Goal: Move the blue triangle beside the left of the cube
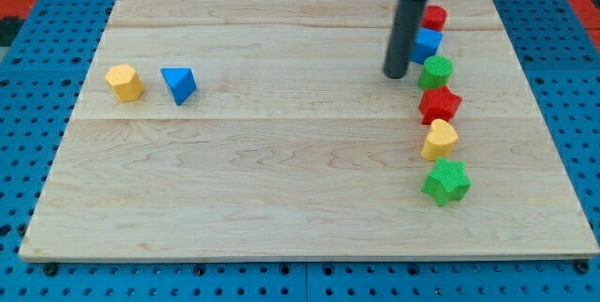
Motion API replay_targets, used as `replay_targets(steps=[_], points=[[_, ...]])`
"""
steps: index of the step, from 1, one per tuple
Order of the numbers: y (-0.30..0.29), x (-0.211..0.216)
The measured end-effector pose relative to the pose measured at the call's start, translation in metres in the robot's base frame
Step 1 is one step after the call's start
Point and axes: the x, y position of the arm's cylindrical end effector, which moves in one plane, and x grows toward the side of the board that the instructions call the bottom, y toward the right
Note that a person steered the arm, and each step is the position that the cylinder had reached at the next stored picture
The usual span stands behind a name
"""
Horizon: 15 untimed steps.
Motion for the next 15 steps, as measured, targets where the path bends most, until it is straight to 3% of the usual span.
replay_targets(steps=[3, 4, 5, 6, 8, 10, 11, 13, 15], points=[[-0.181, 0.070], [-0.228, 0.054], [-0.231, 0.027], [-0.235, 0.066], [-0.318, 0.055], [-0.259, 0.007], [-0.219, 0.005], [-0.266, 0.021], [-0.253, 0.058]])
